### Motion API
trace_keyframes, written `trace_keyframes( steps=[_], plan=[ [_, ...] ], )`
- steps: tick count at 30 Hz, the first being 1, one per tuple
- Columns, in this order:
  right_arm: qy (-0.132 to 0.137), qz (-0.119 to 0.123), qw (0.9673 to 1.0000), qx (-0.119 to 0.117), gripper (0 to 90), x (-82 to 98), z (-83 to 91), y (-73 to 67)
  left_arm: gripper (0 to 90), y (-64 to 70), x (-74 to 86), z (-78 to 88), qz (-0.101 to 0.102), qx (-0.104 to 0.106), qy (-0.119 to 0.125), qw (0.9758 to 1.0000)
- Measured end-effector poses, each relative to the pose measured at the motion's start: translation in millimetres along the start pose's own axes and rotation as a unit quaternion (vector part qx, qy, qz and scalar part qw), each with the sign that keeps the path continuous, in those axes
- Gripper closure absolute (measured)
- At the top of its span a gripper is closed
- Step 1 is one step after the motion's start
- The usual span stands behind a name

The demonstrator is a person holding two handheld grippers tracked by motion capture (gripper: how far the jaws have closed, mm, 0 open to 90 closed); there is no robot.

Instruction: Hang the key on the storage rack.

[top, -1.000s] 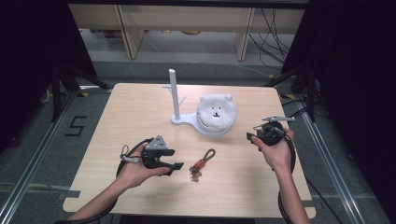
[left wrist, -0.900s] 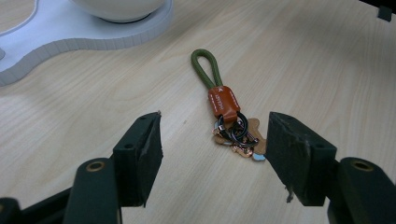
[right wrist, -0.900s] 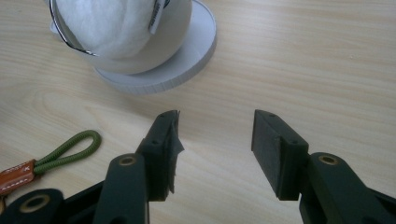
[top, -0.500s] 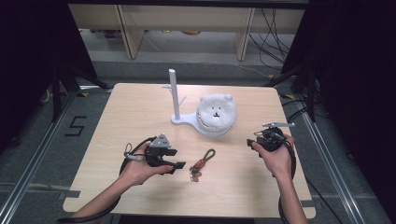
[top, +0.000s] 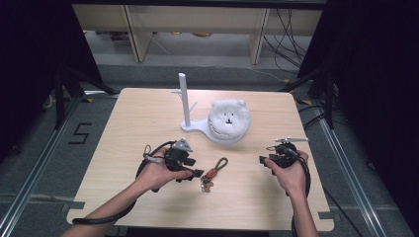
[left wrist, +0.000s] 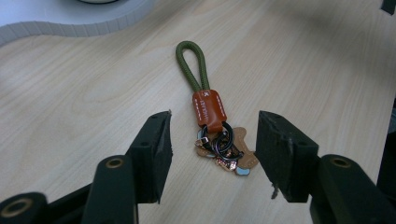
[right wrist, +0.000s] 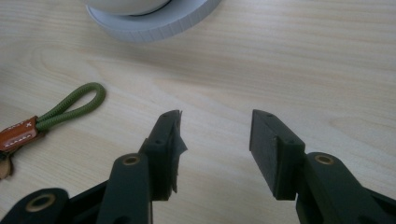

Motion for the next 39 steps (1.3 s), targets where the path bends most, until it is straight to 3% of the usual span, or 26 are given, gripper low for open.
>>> trace_keyframes(
  steps=[3, 4, 7, 8, 10, 11, 12, 14, 17, 21, 23, 25, 27, 29, 32, 33, 39],
  plan=[
    [-0.009, -0.006, 0.9999, -0.006, 54.1, 2.7, -0.6, -4.6, 47.2, -2.9, -1.8, -4.7, -0.001, -0.005, -0.02, 0.9998],
    [0.0, -0.008, 0.9999, -0.014, 54.1, 1.9, -1.2, -6.9, 47.5, -3.6, -2.3, -7.0, 0.0, -0.008, -0.026, 0.9996],
    [-0.01, -0.003, 0.9998, -0.017, 54.1, 4.9, 0.4, -9.4, 47.7, -7.3, -1.7, -13.7, -0.012, -0.01, -0.067, 0.9976],
    [-0.024, -0.011, 0.999, -0.035, 54.1, 5.8, 2.7, -12.4, 47.7, -7.3, -1.7, -13.7, -0.012, -0.01, -0.067, 0.9976],
    [-0.004, -0.013, 0.999, -0.044, 54.1, 5.9, 0.2, -13.6, 47.2, -8.7, -3.0, -20.8, -0.009, -0.013, -0.078, 0.9968],
    [0.0, -0.011, 0.9992, -0.039, 54.1, 6.3, -0.1, -13.2, 46.9, -8.1, -4.5, -25.5, 0.001, -0.013, -0.065, 0.9978],
    [-0.012, -0.015, 0.9997, -0.015, 54.1, 7.8, 1.2, -11.6, 46.8, -10.5, -4.1, -25.5, -0.009, -0.015, -0.081, 0.9966],
    [-0.006, -0.007, 0.9998, -0.016, 54.1, 8.5, 1.4, -10.5, 46.6, -12.2, -4.7, -29.2, -0.006, -0.017, -0.084, 0.9963],
    [-0.014, -0.022, 0.9995, -0.017, 54.1, 9.5, 2.9, -12.0, 46.4, -14.5, -5.8, -32.9, -0.006, -0.023, -0.094, 0.9952],
    [-0.011, -0.001, 0.9999, -0.007, 53.9, 11.1, 0.6, -6.7, 45.9, -15.3, -6.9, -39.4, -0.003, -0.025, -0.103, 0.9943],
    [-0.019, -0.005, 0.9998, 0.006, 53.8, 12.2, 1.4, -6.8, 45.3, -15.2, -6.9, -41.8, 0.001, -0.027, -0.107, 0.9939],
    [-0.013, -0.01, 0.9998, -0.008, 53.7, 11.9, -0.1, -8.5, 44.6, -14.5, -7.1, -44.8, 0.008, -0.025, -0.105, 0.9942],
    [-0.014, -0.007, 0.9999, -0.003, 53.7, 12.2, 0.8, -7.5, 44.3, -13.8, -7.5, -46.1, 0.013, -0.027, -0.106, 0.9939],
    [-0.006, -0.008, 0.9999, -0.013, 53.7, 11.1, 0.2, -7.8, 44.3, -15.1, -9.0, -46.8, 0.007, -0.029, -0.111, 0.9934],
    [-0.014, -0.012, 0.9998, -0.006, 53.6, 11.8, 2.3, -6.7, 44.3, -14.9, -10.3, -48.9, 0.016, -0.03, -0.109, 0.9935],
    [-0.016, -0.016, 0.9997, -0.006, 53.6, 11.6, 3.0, -6.8, 44.3, -16.1, -10.7, -49.0, 0.01, -0.032, -0.112, 0.9932],
    [-0.009, -0.006, 0.9999, -0.006, 53.6, 11.8, 2.1, -5.2, 44.6, -15.5, -12.3, -53.4, 0.012, -0.033, -0.123, 0.9917]
  ],
)
Point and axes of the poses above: each handheld gripper's, and its own axes: z roughly backward along the jaws, x roughly out of its underside, y roughly to its right, the point moved 7 cm from there along -z, roughly forward along the jaws, and after that the axes turned 15 degrees about x, right-handed, at the moved point
